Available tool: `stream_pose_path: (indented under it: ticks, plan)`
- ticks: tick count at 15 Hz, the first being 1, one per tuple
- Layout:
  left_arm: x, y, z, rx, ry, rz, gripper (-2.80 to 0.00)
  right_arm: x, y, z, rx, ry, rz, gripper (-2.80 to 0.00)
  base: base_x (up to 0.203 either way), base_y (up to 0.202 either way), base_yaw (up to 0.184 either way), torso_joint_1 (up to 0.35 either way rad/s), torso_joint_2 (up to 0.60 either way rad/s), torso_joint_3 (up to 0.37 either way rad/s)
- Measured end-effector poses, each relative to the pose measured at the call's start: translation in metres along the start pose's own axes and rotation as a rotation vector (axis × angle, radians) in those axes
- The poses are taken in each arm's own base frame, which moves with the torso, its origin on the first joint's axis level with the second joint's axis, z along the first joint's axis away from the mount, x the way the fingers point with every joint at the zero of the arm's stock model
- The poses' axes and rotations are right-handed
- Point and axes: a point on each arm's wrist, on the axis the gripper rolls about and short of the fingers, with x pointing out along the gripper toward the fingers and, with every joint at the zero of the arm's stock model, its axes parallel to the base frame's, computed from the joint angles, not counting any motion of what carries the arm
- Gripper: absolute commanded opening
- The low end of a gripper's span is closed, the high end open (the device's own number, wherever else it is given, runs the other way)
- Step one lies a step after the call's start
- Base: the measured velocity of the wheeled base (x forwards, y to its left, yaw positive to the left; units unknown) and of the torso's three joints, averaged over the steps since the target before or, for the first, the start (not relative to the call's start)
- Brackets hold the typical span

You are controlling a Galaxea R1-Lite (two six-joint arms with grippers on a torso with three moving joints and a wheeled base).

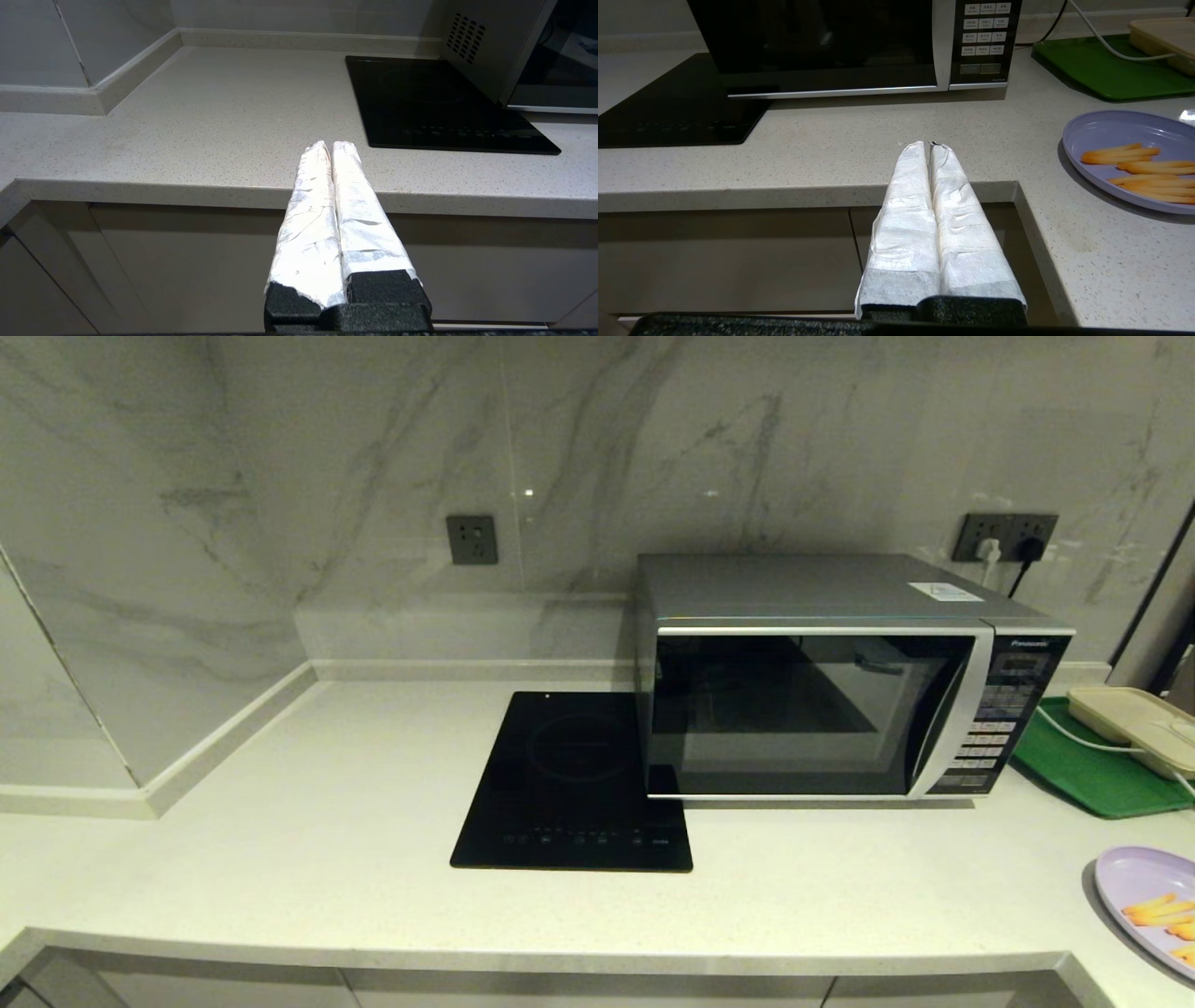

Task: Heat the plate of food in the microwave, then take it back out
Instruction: Open the microwave oven

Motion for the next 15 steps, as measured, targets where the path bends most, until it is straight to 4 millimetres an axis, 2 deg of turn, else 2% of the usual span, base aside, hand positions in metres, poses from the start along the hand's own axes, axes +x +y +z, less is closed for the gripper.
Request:
stream_pose_path:
  ticks: [6,8,10,12,15]
  plan:
    - [0.000,0.000,0.000,0.000,0.000,0.000,-2.80,0.000,0.000,0.000,-0.009,0.007,0.000,-2.80,0.000,0.000,0.000,0.000,0.00,0.000]
    - [0.000,0.000,0.000,0.000,0.000,0.000,-2.80,-0.003,0.001,0.010,-0.007,-0.019,0.002,-2.80,0.000,0.000,0.000,0.000,0.00,0.000]
    - [0.000,0.000,0.000,0.001,0.000,0.000,-2.80,-0.005,0.003,0.033,-0.005,-0.029,-0.002,-2.80,0.000,0.000,0.000,0.000,0.00,0.000]
    - [0.000,0.000,0.000,0.000,0.000,0.000,-2.80,-0.001,0.005,0.065,-0.005,-0.015,-0.036,-2.80,0.000,0.000,0.000,0.000,0.00,0.000]
    - [0.000,0.000,0.000,-0.001,0.000,0.000,-2.80,0.018,0.008,0.119,-0.010,0.034,-0.168,-2.80,0.000,0.000,0.000,0.000,0.00,0.000]
